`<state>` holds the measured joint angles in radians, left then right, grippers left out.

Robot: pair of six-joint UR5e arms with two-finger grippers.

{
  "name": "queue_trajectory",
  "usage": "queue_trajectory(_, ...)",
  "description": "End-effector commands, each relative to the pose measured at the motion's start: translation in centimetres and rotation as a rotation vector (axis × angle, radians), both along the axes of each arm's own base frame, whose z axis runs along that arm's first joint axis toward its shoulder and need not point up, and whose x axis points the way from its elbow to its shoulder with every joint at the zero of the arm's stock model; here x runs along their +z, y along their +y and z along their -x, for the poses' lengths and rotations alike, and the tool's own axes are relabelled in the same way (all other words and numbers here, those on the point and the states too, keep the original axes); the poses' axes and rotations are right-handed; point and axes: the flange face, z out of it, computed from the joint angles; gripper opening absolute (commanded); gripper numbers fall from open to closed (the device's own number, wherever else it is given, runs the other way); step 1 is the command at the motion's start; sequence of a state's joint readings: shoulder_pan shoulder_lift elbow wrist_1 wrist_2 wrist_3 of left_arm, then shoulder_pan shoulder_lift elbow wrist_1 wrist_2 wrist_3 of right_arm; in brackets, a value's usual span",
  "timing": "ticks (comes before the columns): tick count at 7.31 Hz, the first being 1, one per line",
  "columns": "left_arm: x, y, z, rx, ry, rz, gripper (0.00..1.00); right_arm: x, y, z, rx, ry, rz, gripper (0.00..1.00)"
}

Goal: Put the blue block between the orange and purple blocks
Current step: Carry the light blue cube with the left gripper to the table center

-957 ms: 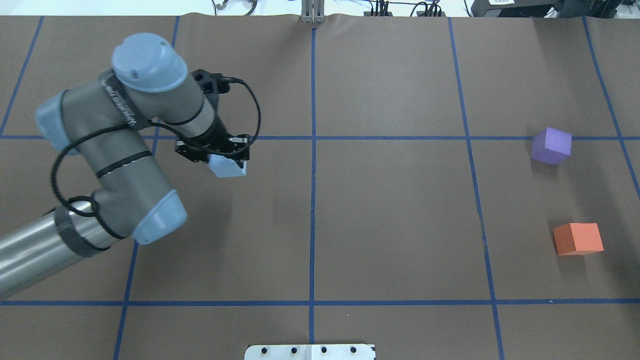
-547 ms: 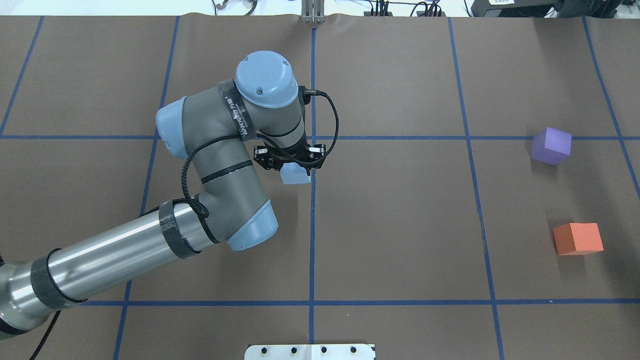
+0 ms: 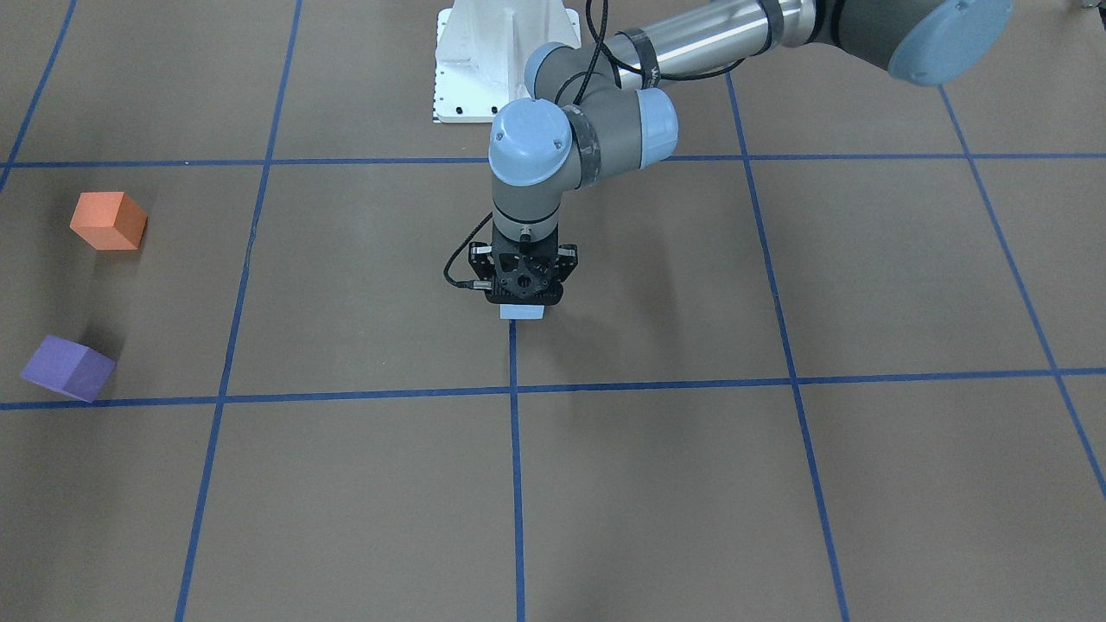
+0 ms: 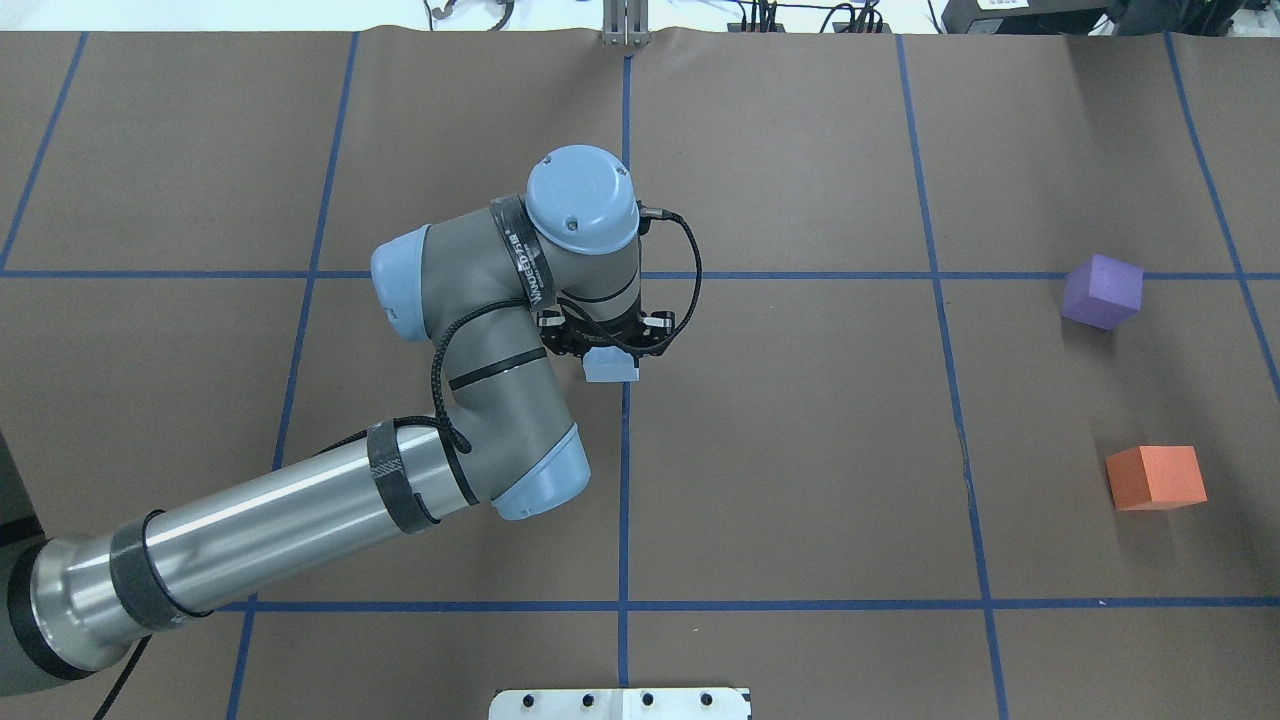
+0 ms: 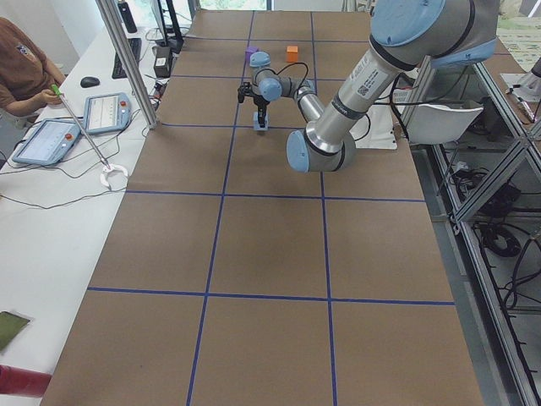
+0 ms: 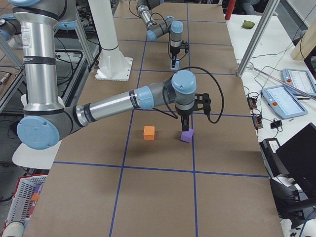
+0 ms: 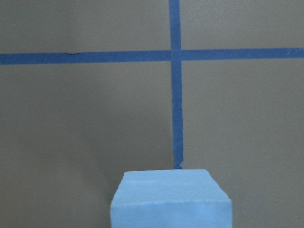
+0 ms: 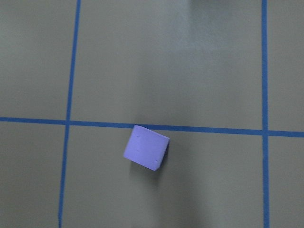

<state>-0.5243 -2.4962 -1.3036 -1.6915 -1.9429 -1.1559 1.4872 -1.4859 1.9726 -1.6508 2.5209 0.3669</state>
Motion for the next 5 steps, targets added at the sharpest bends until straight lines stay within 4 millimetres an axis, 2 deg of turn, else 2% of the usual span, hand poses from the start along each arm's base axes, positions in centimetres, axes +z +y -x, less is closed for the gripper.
queue_trajectory(1, 0.4, 0.2, -0.8, -0.011, 0.013, 0.01, 1.0, -9.0, -1.2, 2.9, -0.009, -0.013, 0.051, 0.99)
queue_trajectory(2, 0.2, -0.3, -0.2, -0.033, 0.015, 0.024, 1.0, -13.9, -1.2, 4.1, -0.028, -0.006, 0.072, 0.99)
queue_trajectory(3, -0.7, -0.8, 0.8, -0.042, 0.03, 0.021, 1.0, -17.2, -1.0, 5.2, -0.037, 0.008, 0.08, 0.99)
queue_trajectory(4, -2.3, -1.3, 2.8, -0.06, 0.038, 0.02, 1.0, -19.8, -0.8, 6.6, -0.028, -0.007, 0.095, 0.99)
queue_trajectory(5, -4.4, -2.2, 7.5, -0.08, -0.007, 0.06, 1.0, -22.5, 0.0, 8.8, -0.034, -0.026, 0.1, 0.99)
